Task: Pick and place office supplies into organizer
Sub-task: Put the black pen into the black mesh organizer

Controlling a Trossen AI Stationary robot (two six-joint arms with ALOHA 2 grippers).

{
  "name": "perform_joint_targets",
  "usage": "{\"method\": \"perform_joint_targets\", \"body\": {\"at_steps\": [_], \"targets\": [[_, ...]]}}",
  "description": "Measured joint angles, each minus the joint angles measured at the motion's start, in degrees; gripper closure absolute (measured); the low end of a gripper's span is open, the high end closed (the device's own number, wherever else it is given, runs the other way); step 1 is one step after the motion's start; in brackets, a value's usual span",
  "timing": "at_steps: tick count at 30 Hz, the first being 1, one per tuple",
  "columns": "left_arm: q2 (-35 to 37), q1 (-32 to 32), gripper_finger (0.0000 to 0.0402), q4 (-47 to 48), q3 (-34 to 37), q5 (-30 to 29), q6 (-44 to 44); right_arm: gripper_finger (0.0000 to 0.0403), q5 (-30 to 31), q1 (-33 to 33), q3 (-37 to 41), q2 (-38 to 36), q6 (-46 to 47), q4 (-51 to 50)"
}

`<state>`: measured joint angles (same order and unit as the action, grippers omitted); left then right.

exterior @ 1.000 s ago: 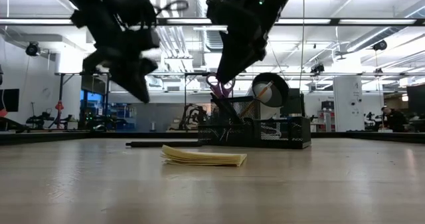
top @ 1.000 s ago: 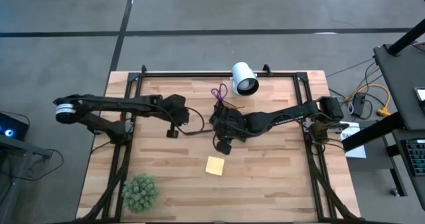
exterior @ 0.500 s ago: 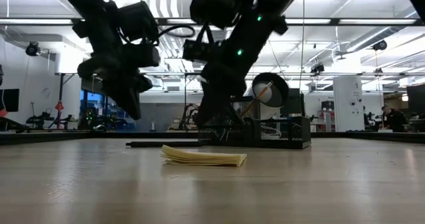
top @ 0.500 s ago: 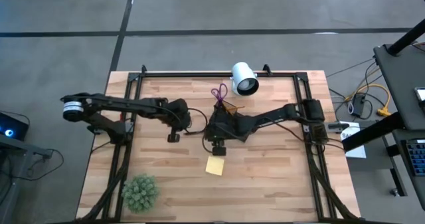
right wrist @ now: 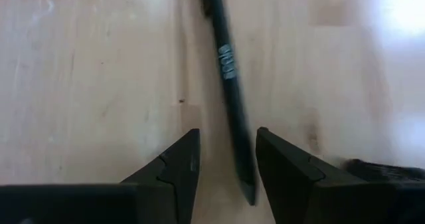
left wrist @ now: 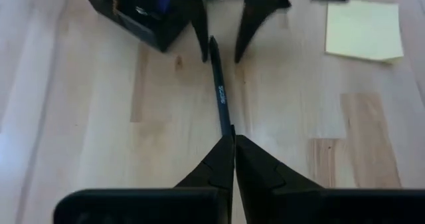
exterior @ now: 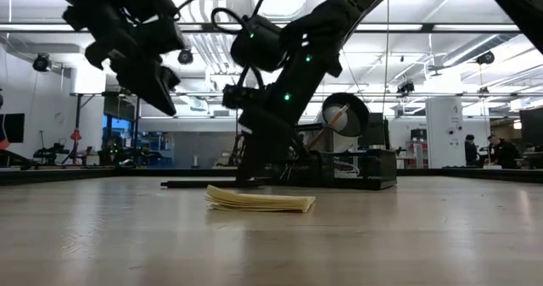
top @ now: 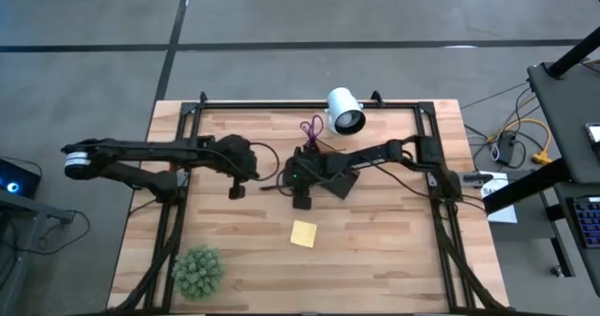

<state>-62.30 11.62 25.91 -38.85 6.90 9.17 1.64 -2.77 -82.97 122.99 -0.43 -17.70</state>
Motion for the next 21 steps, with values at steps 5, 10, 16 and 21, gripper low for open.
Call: {"method": "perform_joint_targets", "body": {"at_steps": [5,10,16,21], "targets": [[4.87,0.0,0.0401,-0.95,2.9,-1.6,-2.89,0.0265,-0.16,0.14,-1.15,2.06,0.02,0.14],[8.15,0.0,0.0401,-1.61,4.2,-1.7,-2.93,0.028,-0.18,-0.01,-1.54,2.35,-0.96,-0.45],[10.29,0.0,0.0401,-1.37,5.81,-3.24,-2.85,0.0328,-0.14,0.41,-1.71,2.23,-1.93,-5.46],[10.81,0.0,0.0401,-1.46,6.72,-3.22,-2.85,0.0362,0.2,1.03,-1.73,2.29,0.89,-6.98]]}}
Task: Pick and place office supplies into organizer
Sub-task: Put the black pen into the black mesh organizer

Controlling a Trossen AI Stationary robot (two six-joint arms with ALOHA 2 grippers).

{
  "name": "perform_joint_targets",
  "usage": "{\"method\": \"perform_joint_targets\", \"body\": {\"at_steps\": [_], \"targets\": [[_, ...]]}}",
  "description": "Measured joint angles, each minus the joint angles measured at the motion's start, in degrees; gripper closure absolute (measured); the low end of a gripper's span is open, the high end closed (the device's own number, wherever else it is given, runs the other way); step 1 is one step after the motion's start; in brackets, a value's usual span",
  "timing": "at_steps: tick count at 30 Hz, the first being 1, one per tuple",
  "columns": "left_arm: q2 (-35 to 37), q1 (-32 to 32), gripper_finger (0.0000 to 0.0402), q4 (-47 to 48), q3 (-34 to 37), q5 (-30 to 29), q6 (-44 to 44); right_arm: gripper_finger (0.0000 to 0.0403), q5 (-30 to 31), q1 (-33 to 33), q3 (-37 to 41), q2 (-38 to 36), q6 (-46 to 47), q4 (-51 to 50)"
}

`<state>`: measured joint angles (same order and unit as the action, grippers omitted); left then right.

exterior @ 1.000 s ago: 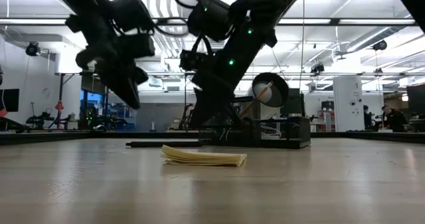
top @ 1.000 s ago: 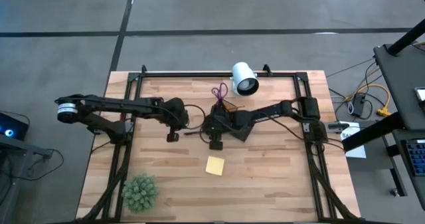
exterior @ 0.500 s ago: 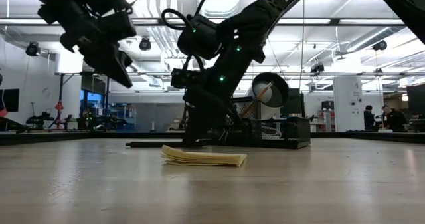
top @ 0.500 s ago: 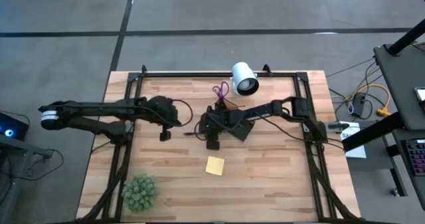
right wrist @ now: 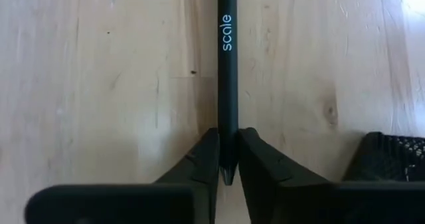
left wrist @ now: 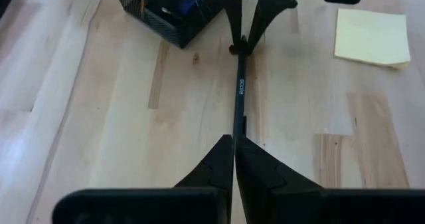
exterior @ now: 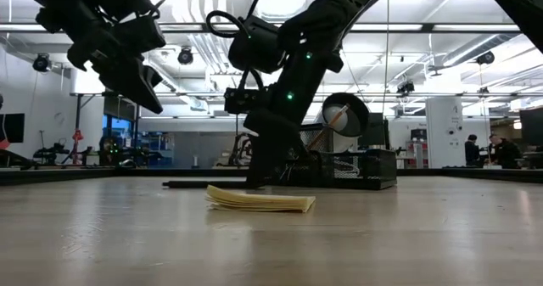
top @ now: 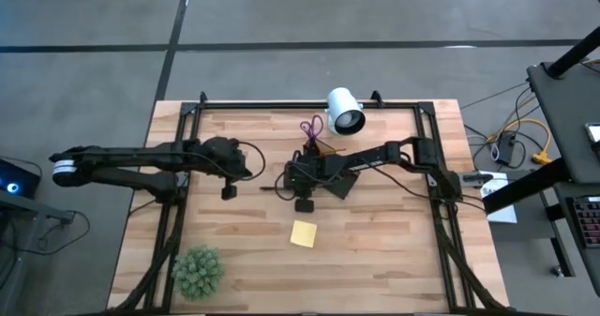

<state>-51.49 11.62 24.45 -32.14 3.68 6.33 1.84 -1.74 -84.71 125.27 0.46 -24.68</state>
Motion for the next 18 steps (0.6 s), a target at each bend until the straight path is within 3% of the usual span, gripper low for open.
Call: {"method": "perform_joint_targets", "body": {"at_steps": [11,18], "targets": [[-2.57,0.0,0.0401,-0.36,0.4,0.09,0.49,0.0374,0.29,1.42,-0.79,0.2,8.06,-1.54],[-6.52,0.0,0.0401,-6.68,0.74,1.69,0.56,0.0375,0.02,3.9,-0.38,0.62,10.16,0.06]]}}
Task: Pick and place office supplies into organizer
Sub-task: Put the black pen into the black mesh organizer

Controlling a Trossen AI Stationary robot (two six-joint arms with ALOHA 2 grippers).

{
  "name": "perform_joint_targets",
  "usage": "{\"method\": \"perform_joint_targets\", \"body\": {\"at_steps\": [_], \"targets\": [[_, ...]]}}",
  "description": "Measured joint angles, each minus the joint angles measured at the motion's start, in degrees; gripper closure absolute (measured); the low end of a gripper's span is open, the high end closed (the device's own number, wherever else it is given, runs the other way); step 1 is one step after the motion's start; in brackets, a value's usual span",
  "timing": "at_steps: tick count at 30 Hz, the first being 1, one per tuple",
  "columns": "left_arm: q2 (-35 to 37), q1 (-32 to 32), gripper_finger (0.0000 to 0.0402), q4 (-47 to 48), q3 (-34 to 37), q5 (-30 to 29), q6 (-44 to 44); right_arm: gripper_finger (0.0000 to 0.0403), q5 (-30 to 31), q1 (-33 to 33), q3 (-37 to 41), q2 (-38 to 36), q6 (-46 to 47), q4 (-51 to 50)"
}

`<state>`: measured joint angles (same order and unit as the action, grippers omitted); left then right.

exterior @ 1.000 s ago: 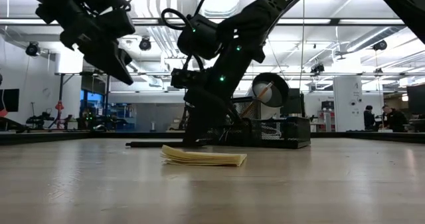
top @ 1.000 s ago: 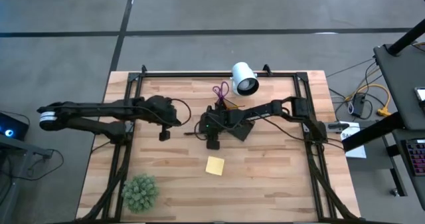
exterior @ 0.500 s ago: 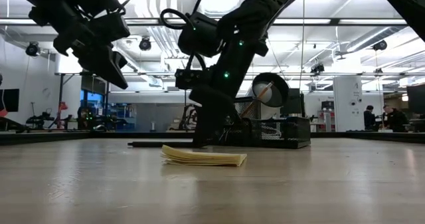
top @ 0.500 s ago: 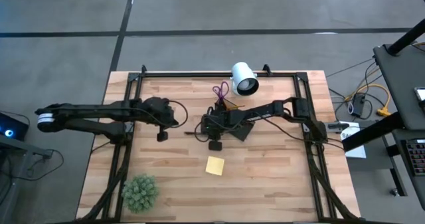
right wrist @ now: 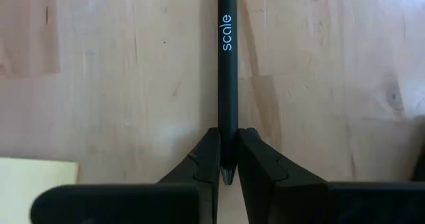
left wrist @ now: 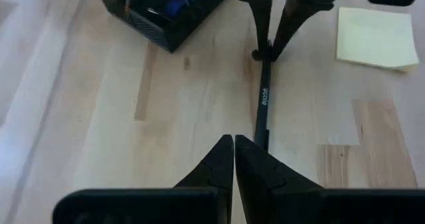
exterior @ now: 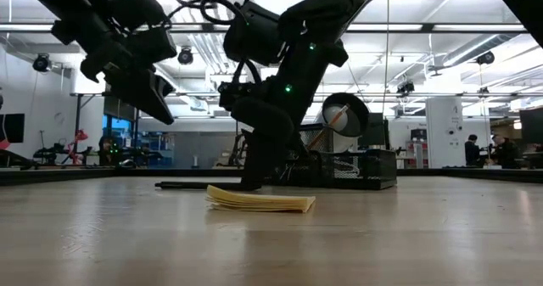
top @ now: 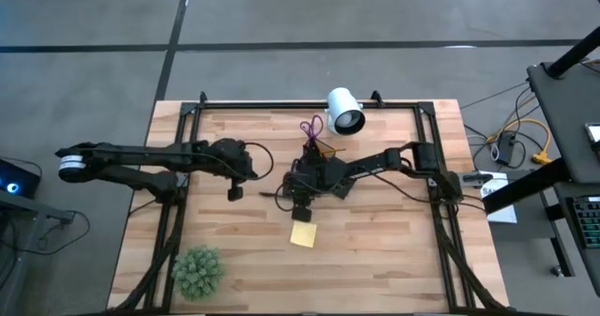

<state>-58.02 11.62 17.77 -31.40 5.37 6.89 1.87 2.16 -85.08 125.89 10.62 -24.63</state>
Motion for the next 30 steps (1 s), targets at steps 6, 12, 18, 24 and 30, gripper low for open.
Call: {"method": "perform_joint_targets", "body": {"at_steps": [6,12,18,24,30], "targets": [[-4.77,-0.04,0.0402,0.43,0.04,4.27,0.01,0.0376,0.47,0.37,0.03,0.98,3.71,1.02],[-9.15,-0.07,0.0402,0.28,0.04,9.37,0.03,0.0376,1.01,0.57,0.09,1.14,4.23,3.9],[-13.45,-0.04,0.0402,0.03,0.07,9.33,1.42,0.0376,1.32,0.74,0.07,1.31,4.82,3.94],[-15.91,-0.01,0.0402,-1.44,0.07,9.24,1.51,0.0376,2.43,0.78,0.09,1.33,4.19,4.04],[-16.86,-0.02,0.0399,-3.19,0.07,9.2,2.95,0.0376,2.48,0.76,0.11,1.33,3.9,4.18]]}}
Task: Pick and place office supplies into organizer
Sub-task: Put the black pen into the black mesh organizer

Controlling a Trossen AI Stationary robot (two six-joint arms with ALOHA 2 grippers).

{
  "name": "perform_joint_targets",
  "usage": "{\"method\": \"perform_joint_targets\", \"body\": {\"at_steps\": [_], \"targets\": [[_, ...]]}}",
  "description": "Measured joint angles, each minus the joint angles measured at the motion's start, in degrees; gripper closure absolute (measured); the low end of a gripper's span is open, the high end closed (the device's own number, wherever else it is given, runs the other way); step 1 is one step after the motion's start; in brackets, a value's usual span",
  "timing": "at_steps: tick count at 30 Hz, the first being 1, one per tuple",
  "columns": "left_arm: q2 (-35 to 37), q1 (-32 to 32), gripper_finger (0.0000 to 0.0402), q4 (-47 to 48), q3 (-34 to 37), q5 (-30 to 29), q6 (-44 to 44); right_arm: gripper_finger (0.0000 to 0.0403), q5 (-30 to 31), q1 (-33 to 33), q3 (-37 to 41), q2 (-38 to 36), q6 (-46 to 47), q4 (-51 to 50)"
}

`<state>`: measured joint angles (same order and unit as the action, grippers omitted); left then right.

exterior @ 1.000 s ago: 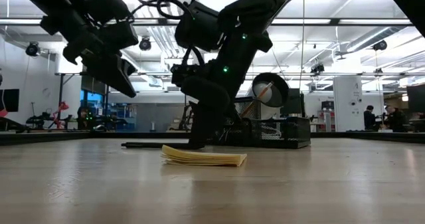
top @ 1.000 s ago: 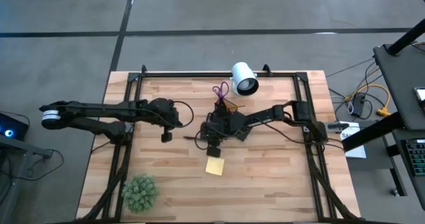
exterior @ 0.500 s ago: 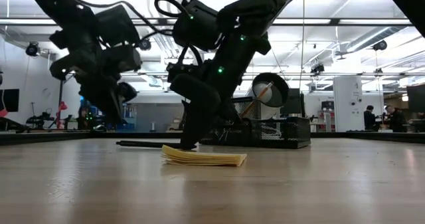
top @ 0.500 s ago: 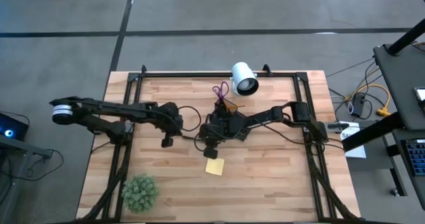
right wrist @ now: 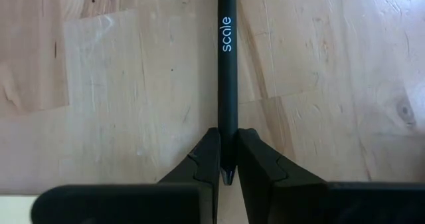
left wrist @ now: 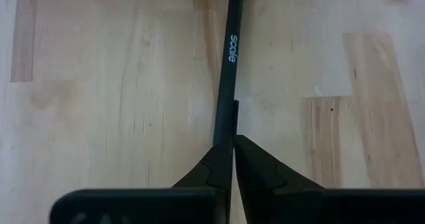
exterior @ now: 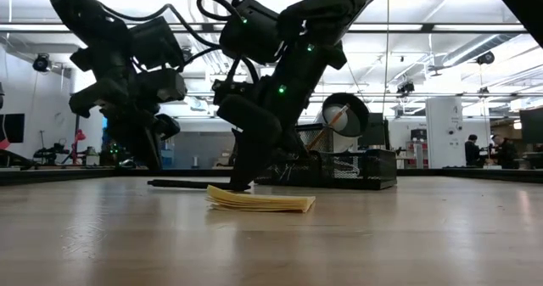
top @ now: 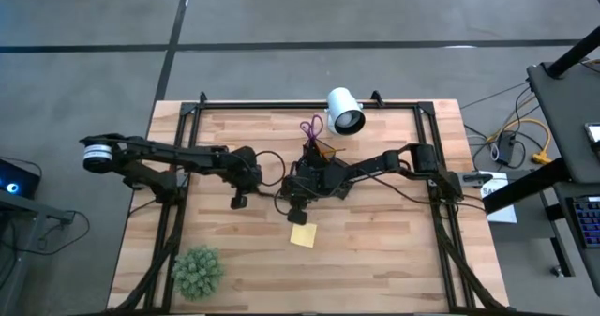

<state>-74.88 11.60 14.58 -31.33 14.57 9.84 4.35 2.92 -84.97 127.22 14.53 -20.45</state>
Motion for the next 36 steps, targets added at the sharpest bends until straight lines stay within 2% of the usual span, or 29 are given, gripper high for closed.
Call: {"method": "perform_joint_targets", "body": {"at_steps": [5,13,17,28,32,36], "targets": [[-0.59,0.0,0.036,-0.78,0.0,-0.02,-0.01,0.0376,0.1,0.0,0.0,0.01,-0.18,0.14],[-0.81,-0.02,0.0254,-0.88,0.0,-1.58,0.38,0.0376,0.08,-0.02,0.0,0.02,-1.23,0.28],[-2.28,-0.02,0.0228,-0.59,0.01,-1.51,2.52,0.0376,0.08,-0.02,0.0,0.02,-1.23,0.34],[-7.08,0.02,0.0231,-2.18,-0.11,-1.4,2.57,0.0376,0.16,-0.07,0.07,0.13,-1.16,3.03],[-7.25,0.02,0.0269,-3.0,-0.11,-1.73,2.63,0.0376,0.25,-0.07,0.07,0.13,-0.91,3.34],[-7.47,0.04,0.0333,-3.2,-0.11,-2.05,3.19,0.0376,0.56,-0.13,0.07,0.13,-0.75,4.41]]}}
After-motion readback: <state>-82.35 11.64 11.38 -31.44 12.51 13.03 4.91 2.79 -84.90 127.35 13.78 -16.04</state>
